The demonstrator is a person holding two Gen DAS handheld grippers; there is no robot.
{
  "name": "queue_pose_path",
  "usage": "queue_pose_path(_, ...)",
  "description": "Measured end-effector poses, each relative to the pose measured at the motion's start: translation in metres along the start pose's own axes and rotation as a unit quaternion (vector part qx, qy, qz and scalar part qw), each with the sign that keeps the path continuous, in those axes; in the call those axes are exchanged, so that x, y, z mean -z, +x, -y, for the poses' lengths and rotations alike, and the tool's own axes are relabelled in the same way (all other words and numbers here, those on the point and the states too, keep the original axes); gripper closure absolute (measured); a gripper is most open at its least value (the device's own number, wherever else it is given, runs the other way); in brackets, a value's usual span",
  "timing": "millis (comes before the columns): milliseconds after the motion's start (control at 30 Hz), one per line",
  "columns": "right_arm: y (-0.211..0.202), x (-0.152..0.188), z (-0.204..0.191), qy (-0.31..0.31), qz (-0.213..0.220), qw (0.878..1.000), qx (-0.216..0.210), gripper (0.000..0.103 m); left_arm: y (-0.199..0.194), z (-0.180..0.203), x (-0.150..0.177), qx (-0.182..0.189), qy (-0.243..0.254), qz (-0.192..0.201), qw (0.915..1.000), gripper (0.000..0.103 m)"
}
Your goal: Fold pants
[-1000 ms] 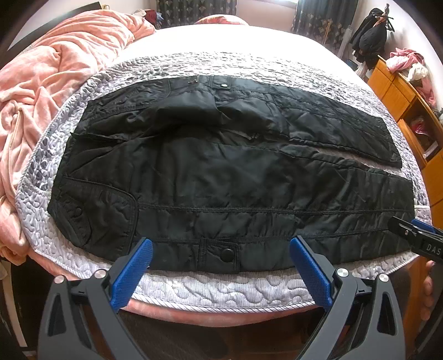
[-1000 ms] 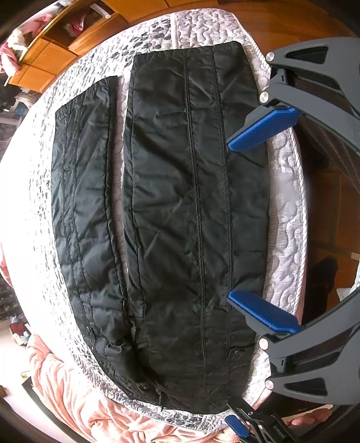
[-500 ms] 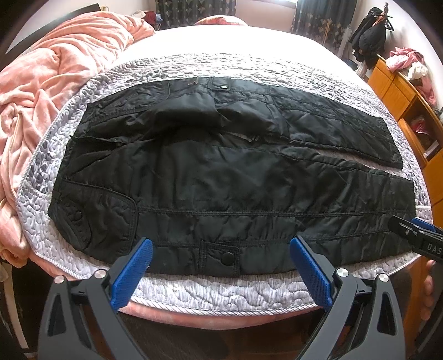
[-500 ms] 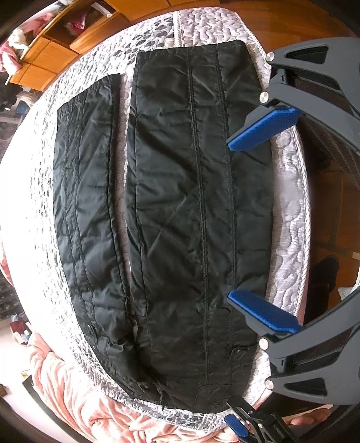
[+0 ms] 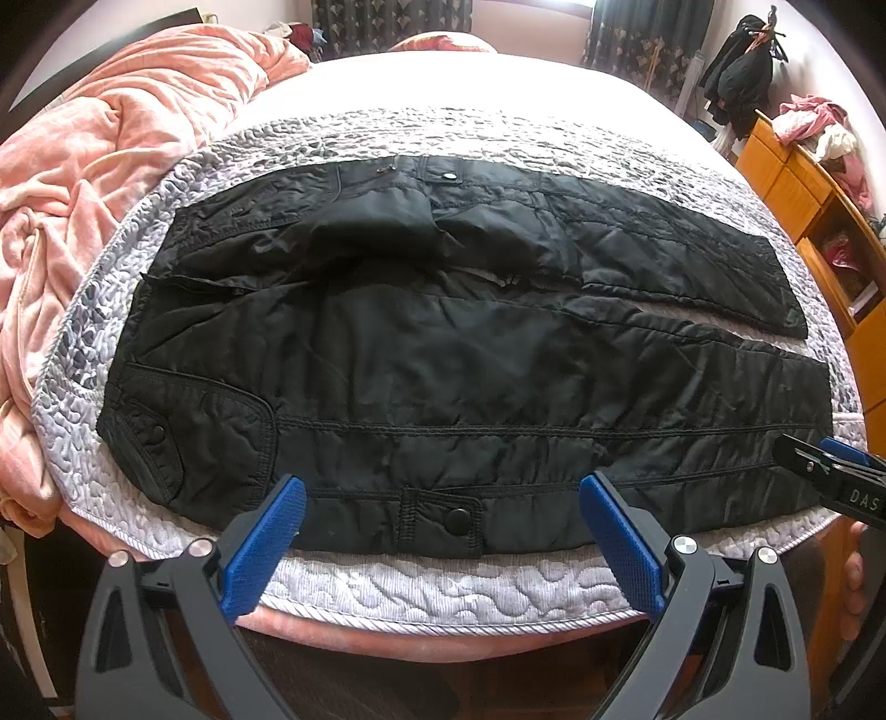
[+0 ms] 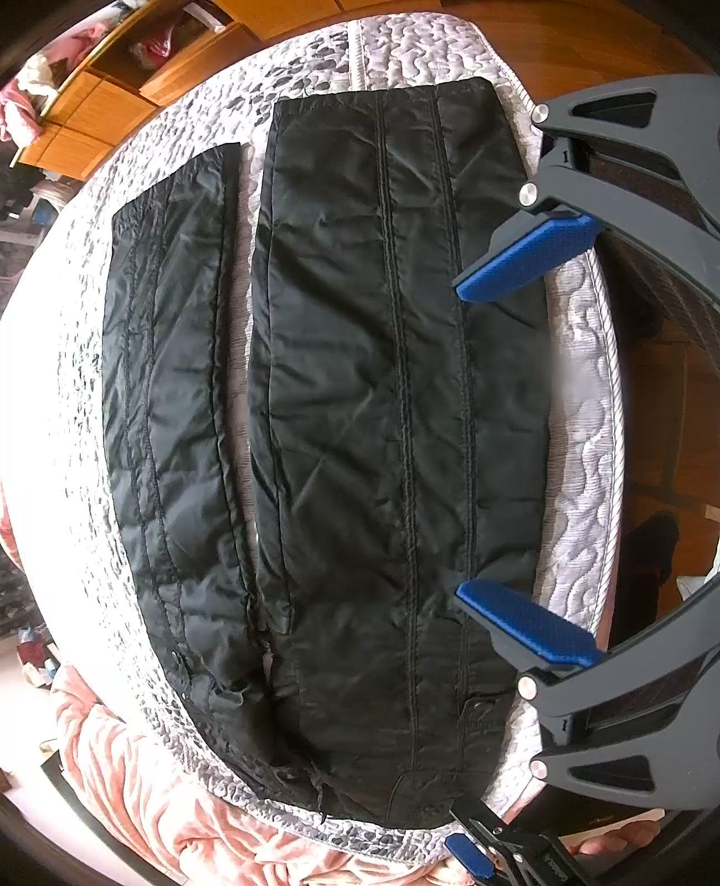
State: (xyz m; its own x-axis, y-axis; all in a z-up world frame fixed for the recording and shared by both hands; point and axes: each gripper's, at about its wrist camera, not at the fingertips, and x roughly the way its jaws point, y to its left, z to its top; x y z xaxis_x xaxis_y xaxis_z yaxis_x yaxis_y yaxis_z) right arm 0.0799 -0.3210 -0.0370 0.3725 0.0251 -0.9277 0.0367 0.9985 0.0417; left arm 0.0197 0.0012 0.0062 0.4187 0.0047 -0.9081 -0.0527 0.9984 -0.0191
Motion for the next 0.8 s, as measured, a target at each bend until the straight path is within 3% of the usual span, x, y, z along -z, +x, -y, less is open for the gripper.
queue_pose_path(567, 0.004, -0.005, 0.005, -0.006, 0.001, 1.0, -0.005, 0.003, 0.009, 0.002, -0.002, 0.0, 0.003, -0.003, 1.0, 0.004)
queue_pose_path(667, -0.001, -0.024, 0.024, -0.008, 0.013, 1.0, -0.008, 0.003, 0.012, 0.01, -0.014, 0.005, 0.011, 0.003, 0.9999, 0.004)
queue_pose_path(800, -0.011, -0.083, 0.081, 0.009, 0.053, 0.998, 0.031, 0.003, 0.02, 0.036, -0.053, 0.019, 0.02, 0.029, 0.9992, 0.004)
